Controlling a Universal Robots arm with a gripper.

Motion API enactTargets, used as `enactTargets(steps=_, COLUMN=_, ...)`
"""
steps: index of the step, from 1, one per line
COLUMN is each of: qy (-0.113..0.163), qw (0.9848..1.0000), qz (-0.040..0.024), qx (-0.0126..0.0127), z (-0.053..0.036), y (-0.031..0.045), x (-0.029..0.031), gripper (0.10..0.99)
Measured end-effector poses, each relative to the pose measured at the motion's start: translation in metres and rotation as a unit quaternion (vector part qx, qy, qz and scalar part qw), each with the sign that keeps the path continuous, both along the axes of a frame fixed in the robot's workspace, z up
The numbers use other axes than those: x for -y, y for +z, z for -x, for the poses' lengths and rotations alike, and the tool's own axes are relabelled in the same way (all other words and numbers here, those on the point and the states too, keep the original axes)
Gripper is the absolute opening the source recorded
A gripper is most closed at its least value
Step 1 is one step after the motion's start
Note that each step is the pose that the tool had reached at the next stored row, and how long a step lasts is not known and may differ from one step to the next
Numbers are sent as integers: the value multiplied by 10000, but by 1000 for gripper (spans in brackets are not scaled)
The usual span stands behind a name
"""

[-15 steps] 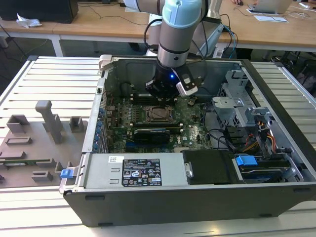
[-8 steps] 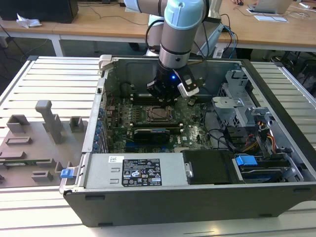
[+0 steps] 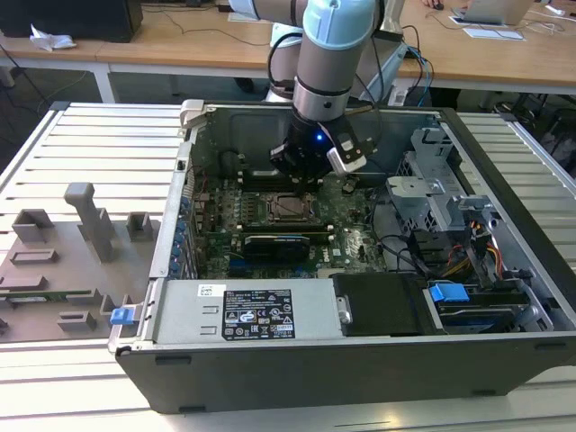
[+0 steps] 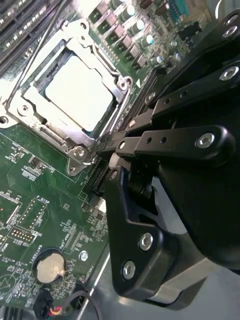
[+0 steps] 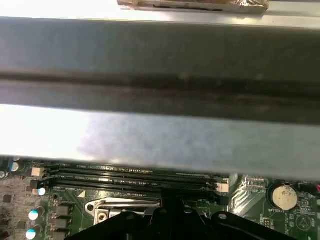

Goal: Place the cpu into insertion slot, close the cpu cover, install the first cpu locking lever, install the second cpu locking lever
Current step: 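Install the first cpu locking lever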

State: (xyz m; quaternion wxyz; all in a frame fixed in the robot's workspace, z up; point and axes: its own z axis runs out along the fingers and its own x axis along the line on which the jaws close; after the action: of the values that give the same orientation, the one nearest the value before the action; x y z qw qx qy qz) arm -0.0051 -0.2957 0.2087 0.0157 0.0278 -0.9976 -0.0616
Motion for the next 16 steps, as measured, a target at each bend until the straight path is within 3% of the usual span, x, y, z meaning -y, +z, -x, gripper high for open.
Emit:
enactTargets(steps=2, qy=-1, qw=10000, qz=95, qx=2, z=0, y=29, x=-1, gripper=106)
enactTargets(steps=5, qy=0, qw=9981, qz=624, qx=1, z=3, y=36, x=27, gripper=106)
enactTargets(steps=6, qy=0, qw=9975, qz=703, qx=2, z=3, y=36, x=42, gripper=106)
enactTargets(steps=8, qy=0, qw=9971, qz=755, qx=0, z=5, y=37, x=72, gripper=106)
enactTargets(steps=11, qy=0, qw=9971, qz=756, qx=1, z=4, y=44, x=92, gripper=106)
enactTargets(steps=16, qy=0, qw=9972, qz=754, qx=1, z=4, y=240, x=93, gripper=106)
